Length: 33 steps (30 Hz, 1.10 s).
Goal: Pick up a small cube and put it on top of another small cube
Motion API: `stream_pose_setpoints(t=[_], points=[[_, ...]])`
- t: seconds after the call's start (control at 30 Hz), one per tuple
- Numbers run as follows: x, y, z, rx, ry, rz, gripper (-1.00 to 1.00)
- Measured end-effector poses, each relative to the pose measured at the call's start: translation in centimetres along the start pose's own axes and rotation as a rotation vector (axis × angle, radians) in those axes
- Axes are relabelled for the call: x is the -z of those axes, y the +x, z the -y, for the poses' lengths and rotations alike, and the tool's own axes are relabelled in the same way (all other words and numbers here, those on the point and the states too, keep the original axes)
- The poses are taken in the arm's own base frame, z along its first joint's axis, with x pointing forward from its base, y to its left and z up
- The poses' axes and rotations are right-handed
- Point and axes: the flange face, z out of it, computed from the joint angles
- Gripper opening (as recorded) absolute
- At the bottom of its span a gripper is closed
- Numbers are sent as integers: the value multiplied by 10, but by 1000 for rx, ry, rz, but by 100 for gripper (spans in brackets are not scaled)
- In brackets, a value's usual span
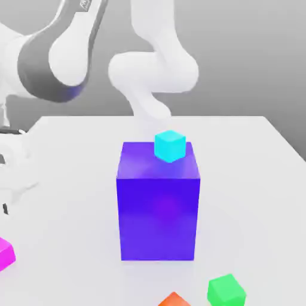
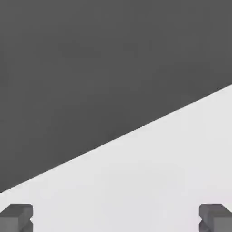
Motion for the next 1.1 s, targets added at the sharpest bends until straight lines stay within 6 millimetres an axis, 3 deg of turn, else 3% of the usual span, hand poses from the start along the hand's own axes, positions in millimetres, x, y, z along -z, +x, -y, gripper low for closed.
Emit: stream_pose_setpoints(t=[0.17,0.3,0.33,0.53,0.6,0.7,0.77,0.87,1.0,1.1], points=[[-68,27,-69,-88,-128,16,0],[-122,31,-89,-101,-152,16,0],[-135,30,-91,-103,-153,17,-100],[-142,30,-93,-104,-153,19,-100],[-128,31,-90,-103,-154,17,-100],[-90,31,-85,-102,-153,18,-100],[-83,12,-55,14,-150,33,-100],[-82,-35,2,266,-143,59,-100],[-81,-111,69,613,-133,91,-100],[-77,-175,108,874,-124,111,-100]])
